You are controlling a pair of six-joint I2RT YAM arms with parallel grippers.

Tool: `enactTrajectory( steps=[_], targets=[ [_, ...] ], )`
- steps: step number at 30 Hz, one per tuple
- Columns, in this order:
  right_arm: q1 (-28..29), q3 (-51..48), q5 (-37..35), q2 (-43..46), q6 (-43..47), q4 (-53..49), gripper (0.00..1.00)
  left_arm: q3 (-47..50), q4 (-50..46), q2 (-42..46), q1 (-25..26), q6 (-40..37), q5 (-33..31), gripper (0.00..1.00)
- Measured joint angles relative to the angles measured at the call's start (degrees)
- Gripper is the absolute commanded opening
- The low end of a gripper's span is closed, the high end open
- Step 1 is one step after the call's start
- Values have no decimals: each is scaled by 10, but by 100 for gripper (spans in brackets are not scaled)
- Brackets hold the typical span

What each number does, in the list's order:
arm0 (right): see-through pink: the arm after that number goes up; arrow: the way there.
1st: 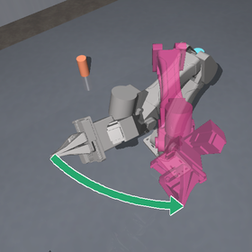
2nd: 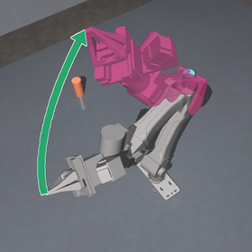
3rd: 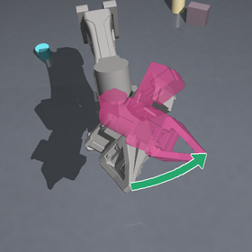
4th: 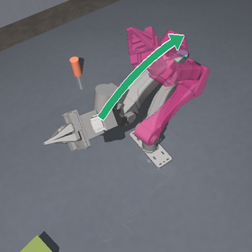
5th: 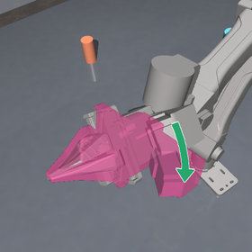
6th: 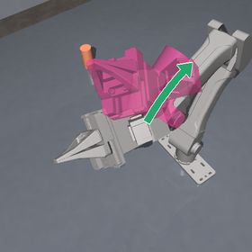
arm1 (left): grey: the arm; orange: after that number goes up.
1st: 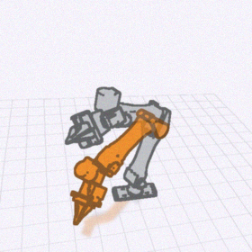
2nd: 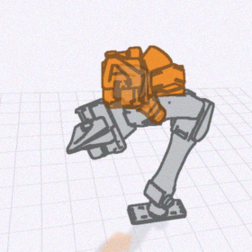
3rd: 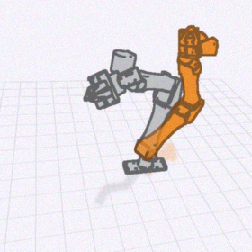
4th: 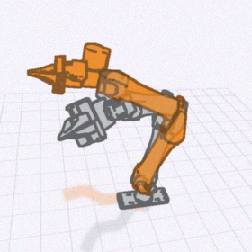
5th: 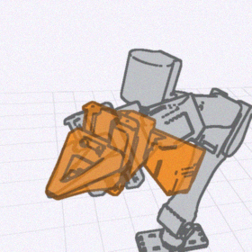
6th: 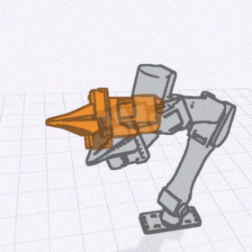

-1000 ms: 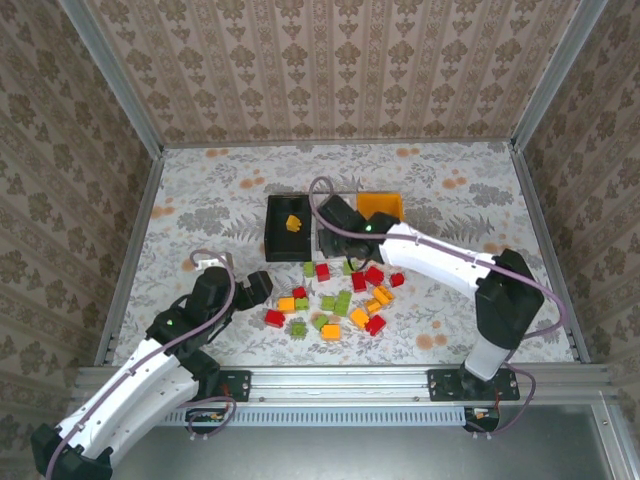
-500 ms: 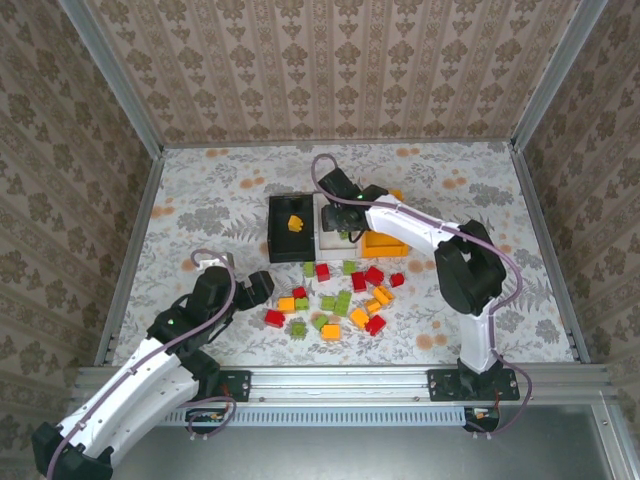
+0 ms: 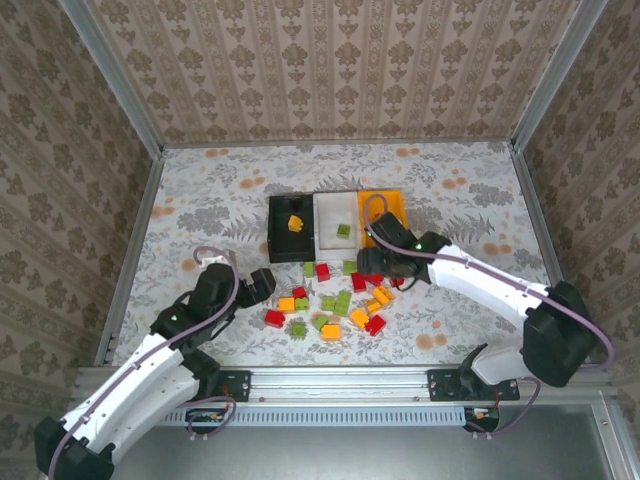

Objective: Sort the legos into containers by color

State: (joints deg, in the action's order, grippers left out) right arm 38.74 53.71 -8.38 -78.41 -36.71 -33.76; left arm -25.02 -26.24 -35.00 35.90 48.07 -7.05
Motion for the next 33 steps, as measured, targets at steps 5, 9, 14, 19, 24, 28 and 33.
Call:
enactTrajectory(
  steps=[5, 9, 14, 19, 24, 28, 33],
  targets=[
    [7, -51, 25, 2, -26, -8, 75, 14, 14, -12, -4, 4, 7, 100],
    [18, -60, 28, -24, -43, 3, 74, 22, 17, -14, -4, 5, 11, 100],
    [21, -62, 23, -63, -53, 18, 70, 27, 21, -14, -8, 10, 13, 100],
    [21, -62, 12, -88, -55, 28, 63, 28, 22, -11, -9, 13, 15, 100],
    [21, -62, 11, -116, -54, 44, 54, 29, 22, -11, -11, 13, 17, 100],
    [20, -62, 9, -122, -53, 48, 44, 29, 22, -10, -12, 13, 19, 100],
    [20, -62, 9, -115, -49, 49, 33, 29, 22, -8, -15, 13, 21, 100]
  ],
)
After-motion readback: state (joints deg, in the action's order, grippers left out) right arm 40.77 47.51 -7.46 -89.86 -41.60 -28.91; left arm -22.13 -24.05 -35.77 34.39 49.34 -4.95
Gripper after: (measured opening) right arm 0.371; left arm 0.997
